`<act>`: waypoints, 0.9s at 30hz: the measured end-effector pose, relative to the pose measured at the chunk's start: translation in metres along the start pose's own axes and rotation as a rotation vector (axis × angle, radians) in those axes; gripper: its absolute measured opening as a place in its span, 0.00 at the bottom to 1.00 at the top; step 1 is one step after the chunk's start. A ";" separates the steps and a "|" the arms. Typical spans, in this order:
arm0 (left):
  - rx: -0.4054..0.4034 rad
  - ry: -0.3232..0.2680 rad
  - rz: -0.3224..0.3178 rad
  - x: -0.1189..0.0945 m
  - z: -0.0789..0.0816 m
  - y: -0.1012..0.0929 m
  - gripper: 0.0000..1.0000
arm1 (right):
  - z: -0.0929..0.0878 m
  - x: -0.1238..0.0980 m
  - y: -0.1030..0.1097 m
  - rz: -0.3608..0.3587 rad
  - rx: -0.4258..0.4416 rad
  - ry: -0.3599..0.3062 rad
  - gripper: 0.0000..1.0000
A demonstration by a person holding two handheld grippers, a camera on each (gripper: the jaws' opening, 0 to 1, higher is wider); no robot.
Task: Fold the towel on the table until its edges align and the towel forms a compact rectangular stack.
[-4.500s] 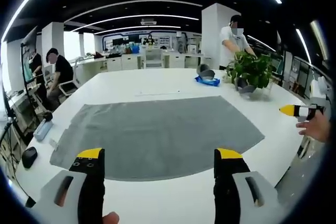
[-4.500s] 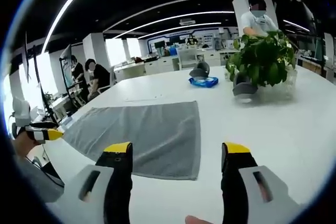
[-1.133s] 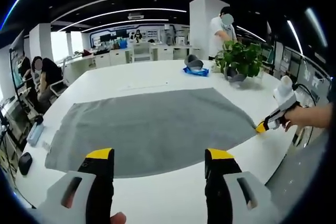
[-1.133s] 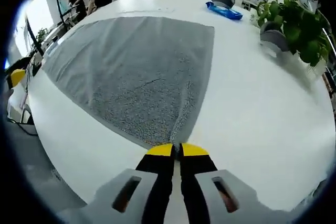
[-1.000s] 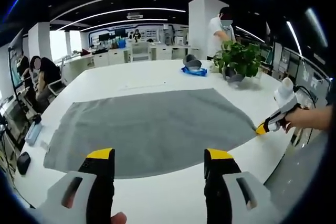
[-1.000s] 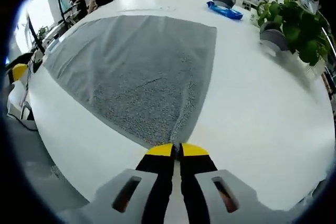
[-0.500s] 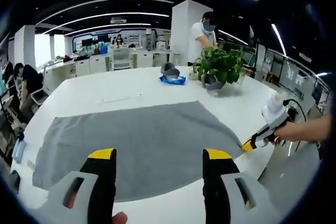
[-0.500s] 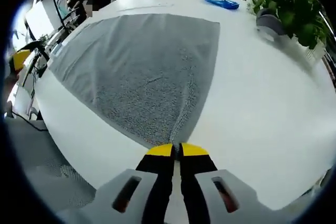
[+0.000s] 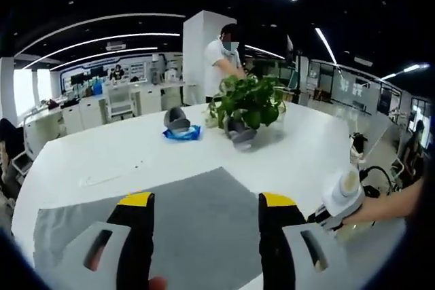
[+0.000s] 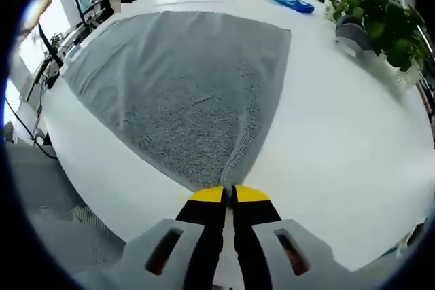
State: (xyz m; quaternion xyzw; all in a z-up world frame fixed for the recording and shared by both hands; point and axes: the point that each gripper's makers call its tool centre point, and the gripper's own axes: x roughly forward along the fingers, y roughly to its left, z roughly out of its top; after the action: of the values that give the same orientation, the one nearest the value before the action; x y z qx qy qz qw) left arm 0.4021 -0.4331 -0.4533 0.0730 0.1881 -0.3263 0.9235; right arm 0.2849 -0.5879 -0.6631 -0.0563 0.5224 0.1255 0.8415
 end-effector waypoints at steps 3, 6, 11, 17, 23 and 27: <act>0.028 -0.012 -0.046 0.023 0.012 -0.013 0.64 | -0.001 0.000 -0.001 0.011 0.020 -0.016 0.01; 0.035 -0.017 -0.079 0.047 0.020 -0.023 0.64 | 0.000 0.000 0.000 0.017 0.024 -0.016 0.01; -0.008 -0.032 -0.119 0.085 0.024 -0.035 0.64 | 0.000 0.000 0.001 0.021 0.020 -0.012 0.01; -0.039 -0.023 -0.128 0.131 0.016 -0.038 0.62 | 0.000 0.001 0.000 0.009 -0.006 -0.003 0.01; -0.036 -0.030 -0.134 0.169 0.013 -0.039 0.61 | -0.001 0.001 -0.001 0.019 -0.001 -0.012 0.01; -0.042 -0.050 -0.150 0.200 0.009 -0.045 0.61 | -0.001 0.001 -0.001 0.026 0.014 -0.015 0.01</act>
State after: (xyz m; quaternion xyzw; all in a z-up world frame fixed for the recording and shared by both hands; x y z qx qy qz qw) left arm 0.5192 -0.5855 -0.5240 0.0313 0.1767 -0.3924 0.9021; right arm 0.2853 -0.5892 -0.6646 -0.0425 0.5176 0.1330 0.8441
